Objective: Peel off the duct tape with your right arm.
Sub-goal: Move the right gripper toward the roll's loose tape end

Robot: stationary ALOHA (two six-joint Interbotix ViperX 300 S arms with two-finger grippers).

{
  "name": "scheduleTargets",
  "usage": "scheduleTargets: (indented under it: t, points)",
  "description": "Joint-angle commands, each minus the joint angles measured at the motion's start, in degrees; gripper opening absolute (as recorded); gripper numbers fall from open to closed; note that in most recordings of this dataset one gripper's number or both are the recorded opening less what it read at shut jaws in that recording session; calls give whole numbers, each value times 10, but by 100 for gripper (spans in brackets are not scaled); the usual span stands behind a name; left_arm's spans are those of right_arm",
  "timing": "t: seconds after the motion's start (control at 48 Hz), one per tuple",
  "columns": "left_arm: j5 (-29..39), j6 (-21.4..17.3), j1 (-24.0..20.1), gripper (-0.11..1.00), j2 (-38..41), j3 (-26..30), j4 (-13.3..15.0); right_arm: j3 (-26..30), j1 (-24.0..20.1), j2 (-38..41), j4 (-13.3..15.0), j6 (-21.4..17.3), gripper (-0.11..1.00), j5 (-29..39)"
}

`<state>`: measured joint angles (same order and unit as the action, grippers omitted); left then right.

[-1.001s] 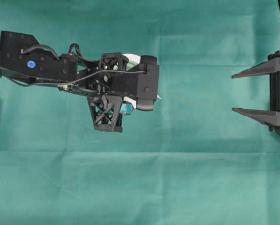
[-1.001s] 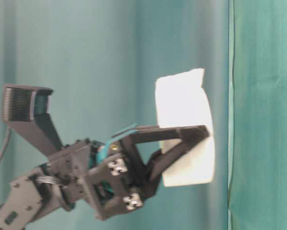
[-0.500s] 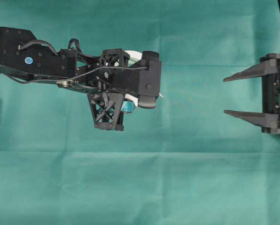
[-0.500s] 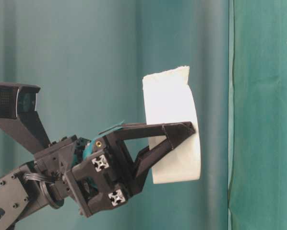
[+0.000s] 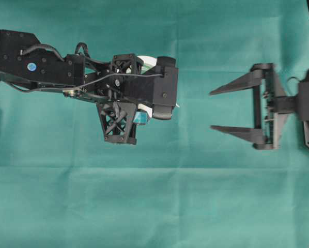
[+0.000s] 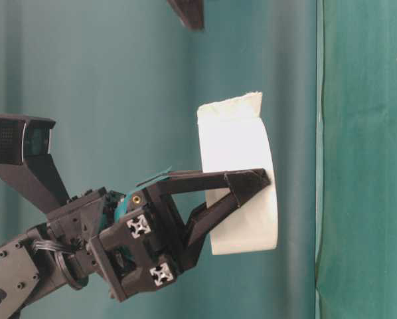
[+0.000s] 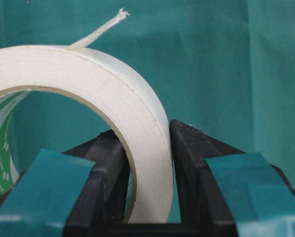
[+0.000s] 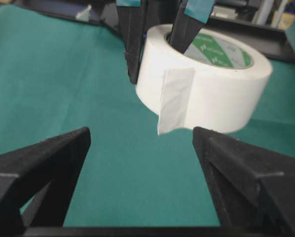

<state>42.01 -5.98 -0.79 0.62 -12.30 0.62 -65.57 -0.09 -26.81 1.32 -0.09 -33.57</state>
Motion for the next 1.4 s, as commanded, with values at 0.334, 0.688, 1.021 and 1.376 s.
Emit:
scheduleTargets:
  t: [0.334,0.688,1.021,1.376]
  points:
    - [-4,-1,7,22,-19,20,-2,74,2,91,-1,3,79,-33]
    - [-5,-1,7,22,-18,20,-2,106,8,140,-1,3,79,-33]
    - [-6,-2,7,22,-19,20,-2,107,20,145,-2,3,79,-33]
    - [-6,-2,7,22,-18,19,-2,113,21,155,-2,3,55,-33]
